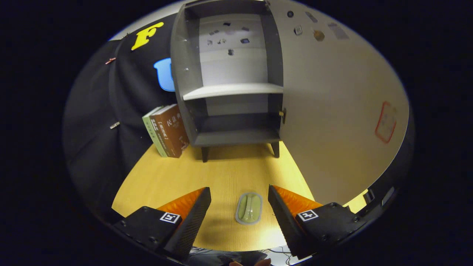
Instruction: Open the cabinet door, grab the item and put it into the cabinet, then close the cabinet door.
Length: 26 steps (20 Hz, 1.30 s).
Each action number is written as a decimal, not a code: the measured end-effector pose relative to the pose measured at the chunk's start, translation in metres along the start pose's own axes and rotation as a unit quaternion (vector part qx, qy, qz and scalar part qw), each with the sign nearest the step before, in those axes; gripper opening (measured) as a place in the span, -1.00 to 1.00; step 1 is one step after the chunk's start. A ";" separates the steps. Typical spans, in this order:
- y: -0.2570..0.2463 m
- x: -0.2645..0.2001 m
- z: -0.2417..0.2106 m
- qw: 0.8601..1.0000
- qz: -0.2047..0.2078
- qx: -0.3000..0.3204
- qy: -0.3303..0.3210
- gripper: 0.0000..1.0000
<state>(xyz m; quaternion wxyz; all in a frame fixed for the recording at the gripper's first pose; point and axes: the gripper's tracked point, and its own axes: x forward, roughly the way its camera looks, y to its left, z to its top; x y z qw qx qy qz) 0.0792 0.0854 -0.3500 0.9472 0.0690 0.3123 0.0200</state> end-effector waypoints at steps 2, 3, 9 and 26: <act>-0.006 0.023 -0.023 1.000 -0.007 0.014 0.022 0.98; -0.008 0.032 -0.031 0.999 -0.009 0.020 0.032 0.99; -0.025 0.069 -0.074 0.997 -0.032 0.020 0.067 0.98; -0.034 0.140 -0.127 0.988 -0.049 -0.030 0.146 -0.62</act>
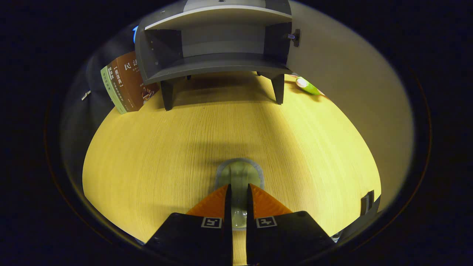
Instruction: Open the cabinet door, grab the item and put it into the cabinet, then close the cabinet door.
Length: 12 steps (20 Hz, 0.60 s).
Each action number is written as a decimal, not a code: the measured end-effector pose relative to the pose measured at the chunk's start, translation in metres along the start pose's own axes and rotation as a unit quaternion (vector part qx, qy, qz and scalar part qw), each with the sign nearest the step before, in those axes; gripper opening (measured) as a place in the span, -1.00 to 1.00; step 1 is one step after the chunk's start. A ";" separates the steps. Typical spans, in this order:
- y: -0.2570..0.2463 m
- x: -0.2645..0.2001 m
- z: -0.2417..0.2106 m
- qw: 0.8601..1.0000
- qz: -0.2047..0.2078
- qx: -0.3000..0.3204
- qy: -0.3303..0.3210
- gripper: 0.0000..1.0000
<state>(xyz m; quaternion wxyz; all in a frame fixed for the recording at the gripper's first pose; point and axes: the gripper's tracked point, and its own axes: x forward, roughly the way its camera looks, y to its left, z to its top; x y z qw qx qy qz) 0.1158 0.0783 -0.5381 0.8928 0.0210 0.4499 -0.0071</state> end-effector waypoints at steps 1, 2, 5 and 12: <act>0.004 -0.003 0.002 1.000 0.012 0.002 0.004 -0.75; 0.007 -0.011 0.013 1.000 0.019 0.006 -0.005 -0.75; 0.014 -0.058 0.068 0.997 0.042 0.023 -0.061 -0.75; 0.018 -0.181 0.228 0.983 0.073 0.030 -0.166 -0.76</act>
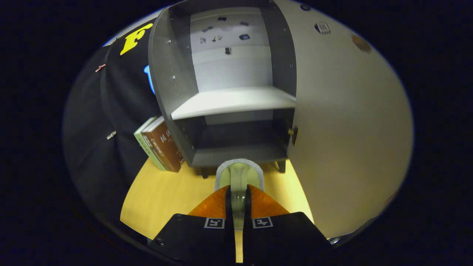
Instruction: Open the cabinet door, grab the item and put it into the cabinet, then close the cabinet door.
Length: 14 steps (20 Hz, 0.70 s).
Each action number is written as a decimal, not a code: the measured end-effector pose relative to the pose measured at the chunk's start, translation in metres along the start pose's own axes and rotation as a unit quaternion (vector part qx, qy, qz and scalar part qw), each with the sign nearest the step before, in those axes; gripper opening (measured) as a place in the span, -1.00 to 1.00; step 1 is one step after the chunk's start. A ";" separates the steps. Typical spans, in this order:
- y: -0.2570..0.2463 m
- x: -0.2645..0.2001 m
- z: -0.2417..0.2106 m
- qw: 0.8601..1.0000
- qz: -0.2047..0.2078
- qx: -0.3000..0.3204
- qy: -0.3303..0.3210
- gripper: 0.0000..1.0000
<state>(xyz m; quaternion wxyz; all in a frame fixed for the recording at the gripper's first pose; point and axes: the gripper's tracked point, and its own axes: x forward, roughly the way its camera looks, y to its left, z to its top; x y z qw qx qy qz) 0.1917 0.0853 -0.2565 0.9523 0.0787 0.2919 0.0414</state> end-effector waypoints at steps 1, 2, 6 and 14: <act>0.002 -0.002 0.022 1.000 0.000 -0.002 -0.007 -0.76; 0.002 -0.003 0.045 1.000 0.000 -0.002 -0.016 -0.76; -0.006 0.025 0.128 0.998 -0.021 -0.004 -0.051 -0.76; -0.003 0.164 0.184 1.000 -0.022 -0.002 0.000 -0.76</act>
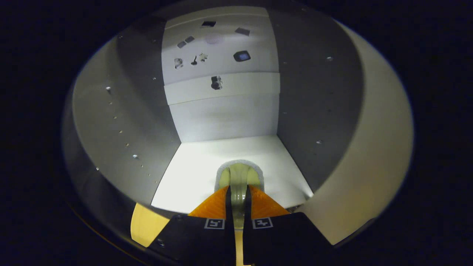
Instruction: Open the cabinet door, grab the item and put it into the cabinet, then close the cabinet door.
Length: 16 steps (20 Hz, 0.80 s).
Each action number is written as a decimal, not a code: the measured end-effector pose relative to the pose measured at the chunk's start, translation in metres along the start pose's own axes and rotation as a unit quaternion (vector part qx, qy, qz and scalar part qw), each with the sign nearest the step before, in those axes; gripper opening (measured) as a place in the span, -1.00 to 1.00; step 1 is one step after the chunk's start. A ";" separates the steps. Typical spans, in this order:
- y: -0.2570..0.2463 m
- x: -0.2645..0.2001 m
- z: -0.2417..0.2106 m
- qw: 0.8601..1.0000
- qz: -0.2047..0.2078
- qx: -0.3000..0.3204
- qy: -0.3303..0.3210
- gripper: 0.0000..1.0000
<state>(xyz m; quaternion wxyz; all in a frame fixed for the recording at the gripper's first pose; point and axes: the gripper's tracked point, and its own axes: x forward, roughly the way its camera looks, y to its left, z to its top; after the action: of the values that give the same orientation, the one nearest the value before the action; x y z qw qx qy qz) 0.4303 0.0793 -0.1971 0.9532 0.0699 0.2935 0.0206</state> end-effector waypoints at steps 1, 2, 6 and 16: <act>0.004 0.016 0.000 1.000 0.002 -0.004 0.011 -0.76; 0.009 0.031 -0.003 1.000 0.004 -0.008 0.022 -0.76; 0.023 0.073 0.019 1.000 -0.001 0.002 0.021 -0.74; 0.034 0.067 0.046 0.999 0.008 0.049 -0.013 0.98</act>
<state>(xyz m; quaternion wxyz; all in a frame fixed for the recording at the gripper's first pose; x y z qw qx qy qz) 0.5115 0.1124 -0.1923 0.9522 0.1192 0.2811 0.0134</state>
